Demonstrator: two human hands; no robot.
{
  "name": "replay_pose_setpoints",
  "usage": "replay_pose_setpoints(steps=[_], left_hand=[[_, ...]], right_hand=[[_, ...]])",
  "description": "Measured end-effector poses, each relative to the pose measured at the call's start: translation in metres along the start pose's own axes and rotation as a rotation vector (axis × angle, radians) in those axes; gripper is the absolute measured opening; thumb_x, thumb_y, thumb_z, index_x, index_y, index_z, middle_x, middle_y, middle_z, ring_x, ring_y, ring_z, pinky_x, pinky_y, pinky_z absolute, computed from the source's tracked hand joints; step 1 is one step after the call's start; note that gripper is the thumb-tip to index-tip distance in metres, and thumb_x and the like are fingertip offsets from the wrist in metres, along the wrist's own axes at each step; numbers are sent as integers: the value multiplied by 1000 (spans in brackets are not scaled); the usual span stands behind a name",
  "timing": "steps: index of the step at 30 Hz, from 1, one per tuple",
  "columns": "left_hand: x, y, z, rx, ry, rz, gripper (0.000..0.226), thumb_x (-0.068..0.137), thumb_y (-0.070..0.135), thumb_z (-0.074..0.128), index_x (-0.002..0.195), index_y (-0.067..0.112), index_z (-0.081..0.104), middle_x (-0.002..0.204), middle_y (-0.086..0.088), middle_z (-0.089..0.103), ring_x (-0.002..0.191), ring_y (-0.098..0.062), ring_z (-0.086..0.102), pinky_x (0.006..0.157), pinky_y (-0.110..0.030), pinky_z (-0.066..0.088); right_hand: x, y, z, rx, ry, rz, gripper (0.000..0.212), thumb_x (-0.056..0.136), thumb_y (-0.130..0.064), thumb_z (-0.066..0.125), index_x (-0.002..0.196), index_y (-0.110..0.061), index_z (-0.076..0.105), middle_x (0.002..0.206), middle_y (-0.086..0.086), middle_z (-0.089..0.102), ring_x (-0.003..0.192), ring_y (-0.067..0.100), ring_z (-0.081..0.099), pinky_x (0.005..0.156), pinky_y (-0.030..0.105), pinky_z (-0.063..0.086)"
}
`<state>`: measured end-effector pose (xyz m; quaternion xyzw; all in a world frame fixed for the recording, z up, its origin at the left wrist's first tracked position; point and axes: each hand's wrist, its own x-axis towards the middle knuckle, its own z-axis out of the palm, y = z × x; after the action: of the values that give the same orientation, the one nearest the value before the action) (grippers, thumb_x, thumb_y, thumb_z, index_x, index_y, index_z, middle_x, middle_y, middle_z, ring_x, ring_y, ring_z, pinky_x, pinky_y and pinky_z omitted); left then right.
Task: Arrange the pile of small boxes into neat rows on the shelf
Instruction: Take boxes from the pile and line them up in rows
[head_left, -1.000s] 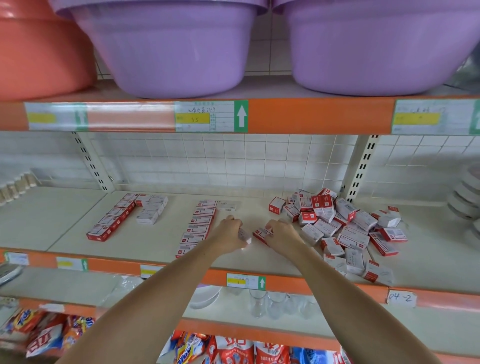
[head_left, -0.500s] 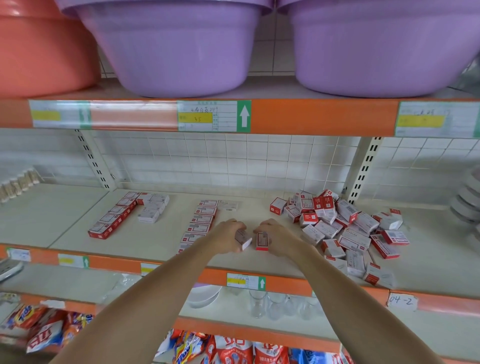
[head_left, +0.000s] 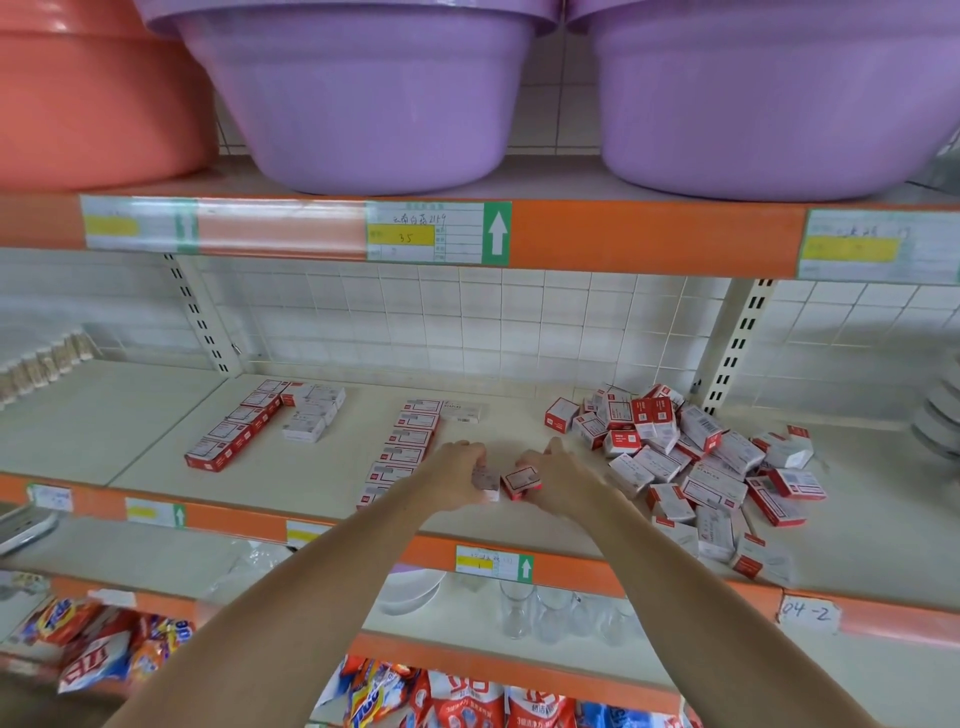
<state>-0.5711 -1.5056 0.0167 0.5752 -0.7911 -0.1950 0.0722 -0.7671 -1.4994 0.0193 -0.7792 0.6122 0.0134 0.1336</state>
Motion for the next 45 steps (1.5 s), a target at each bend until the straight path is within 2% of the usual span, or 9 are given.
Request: replay_pose_setpoints(steps=[3,5,8,10,14,21,26,32,45], left_hand=[[-2,2,1,32,-5,9,46,82,28,73,124,18,58,111,-4,53,98,-21,53,84,-35,49],[-2,3,3,38,-8,14,46,83,28,71,126,19,58,113,-4,54,102,-22,53,88,-38,50],[-3,4,3,35,5,19,43,83,26,71,123,16,58,114,-4,55,102,-22,54,89,-38,49],[-4,5,3,50,21,34,40,82,24,70,119,14,59,113,-3,56,101,-23,56,86,-36,48],[-5,6,0,58,60,60,35,81,21,70,114,15,60,109,-2,57,98,-23,57,85,-38,49],[-4,-8,-10,109,152,117,30,87,17,67,116,14,59,111,-4,58,103,-23,55,86,-38,47],[-5,-33,-25,124,195,101,34,87,19,66,119,14,57,120,-4,58,113,-25,52,93,-40,46],[-11,-71,-48,143,233,1,42,89,15,62,130,16,54,133,-2,53,125,-25,46,102,-40,39],[-26,-162,-73,172,176,-121,31,89,12,63,120,18,56,116,-3,56,113,-25,50,93,-36,41]], right_hand=[[2,3,4,11,-3,44,63,86,-55,66,136,-25,43,128,10,37,107,28,53,76,36,52],[1,4,7,23,-4,75,71,83,-63,64,136,-22,42,129,12,36,109,29,52,78,37,53],[1,5,12,13,65,58,64,86,-56,65,137,-24,43,141,13,30,124,30,39,91,40,50],[0,4,13,34,98,6,62,86,-56,65,137,-26,45,137,8,36,124,27,39,95,40,46],[3,-4,14,83,108,-41,51,90,-45,66,132,-22,50,125,4,49,118,24,44,96,37,41],[15,-20,19,187,182,-16,45,89,-27,68,131,-19,51,126,5,48,118,24,40,95,37,43],[25,-38,18,225,252,-25,44,89,-25,68,129,-17,52,127,6,48,119,24,39,97,36,41],[42,-72,14,237,295,-54,45,91,-24,66,133,-17,51,128,4,47,121,23,37,99,34,41],[79,-154,22,248,286,-62,45,92,-25,64,135,-18,50,134,3,45,131,23,34,106,36,39]])
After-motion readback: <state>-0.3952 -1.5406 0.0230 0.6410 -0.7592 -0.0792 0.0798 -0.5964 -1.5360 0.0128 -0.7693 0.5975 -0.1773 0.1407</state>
